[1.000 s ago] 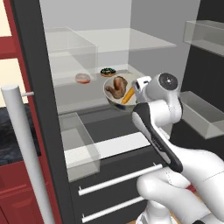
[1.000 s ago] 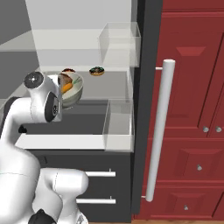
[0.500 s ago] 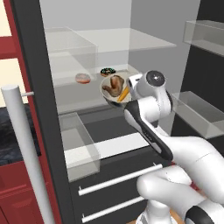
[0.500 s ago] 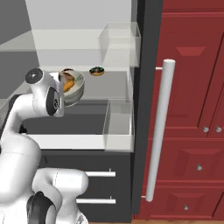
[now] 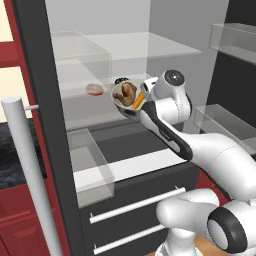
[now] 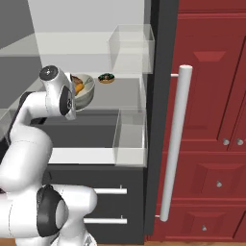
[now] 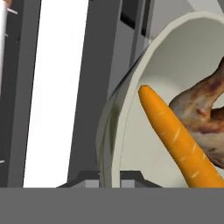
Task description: Pick the chicken drumstick and carrot from their plates and place them in the bowl. Then put the bowl in the fridge.
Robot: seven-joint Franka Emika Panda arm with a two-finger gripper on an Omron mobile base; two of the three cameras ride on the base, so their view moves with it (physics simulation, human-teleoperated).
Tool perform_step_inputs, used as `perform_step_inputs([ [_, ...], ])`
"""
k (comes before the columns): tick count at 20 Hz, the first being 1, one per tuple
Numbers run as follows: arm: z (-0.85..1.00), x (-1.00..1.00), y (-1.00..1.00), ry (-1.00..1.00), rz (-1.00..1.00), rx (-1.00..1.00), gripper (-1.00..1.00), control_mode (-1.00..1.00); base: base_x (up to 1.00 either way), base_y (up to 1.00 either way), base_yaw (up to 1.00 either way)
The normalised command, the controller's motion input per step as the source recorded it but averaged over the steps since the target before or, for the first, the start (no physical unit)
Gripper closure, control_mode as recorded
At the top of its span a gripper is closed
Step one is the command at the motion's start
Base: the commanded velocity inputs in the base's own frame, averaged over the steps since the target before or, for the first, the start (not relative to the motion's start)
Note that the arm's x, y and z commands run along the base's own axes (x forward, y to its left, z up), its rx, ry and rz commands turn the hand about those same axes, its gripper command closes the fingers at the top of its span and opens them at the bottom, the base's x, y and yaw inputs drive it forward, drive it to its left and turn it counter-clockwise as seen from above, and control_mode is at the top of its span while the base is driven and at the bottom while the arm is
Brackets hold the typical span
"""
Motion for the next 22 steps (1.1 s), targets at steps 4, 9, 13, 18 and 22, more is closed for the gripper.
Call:
perform_step_inputs([
  [4,-0.07,0.32,0.03,-0.09,0.00,0.01,1.00,-1.00,0.00,0.00,0.00],
  [9,-0.15,0.28,0.04,-0.01,0.00,0.05,1.00,-1.00,0.00,0.00,0.00],
  [13,-0.17,0.26,0.03,0.00,0.00,0.07,1.00,-1.00,0.00,0.00,0.00],
  [18,-0.15,0.30,0.05,0.00,0.00,0.07,1.00,-1.00,0.00,0.00,0.00],
  [22,-0.13,0.41,0.13,0.00,0.00,0.01,1.00,-1.00,0.00,0.00,0.00],
])
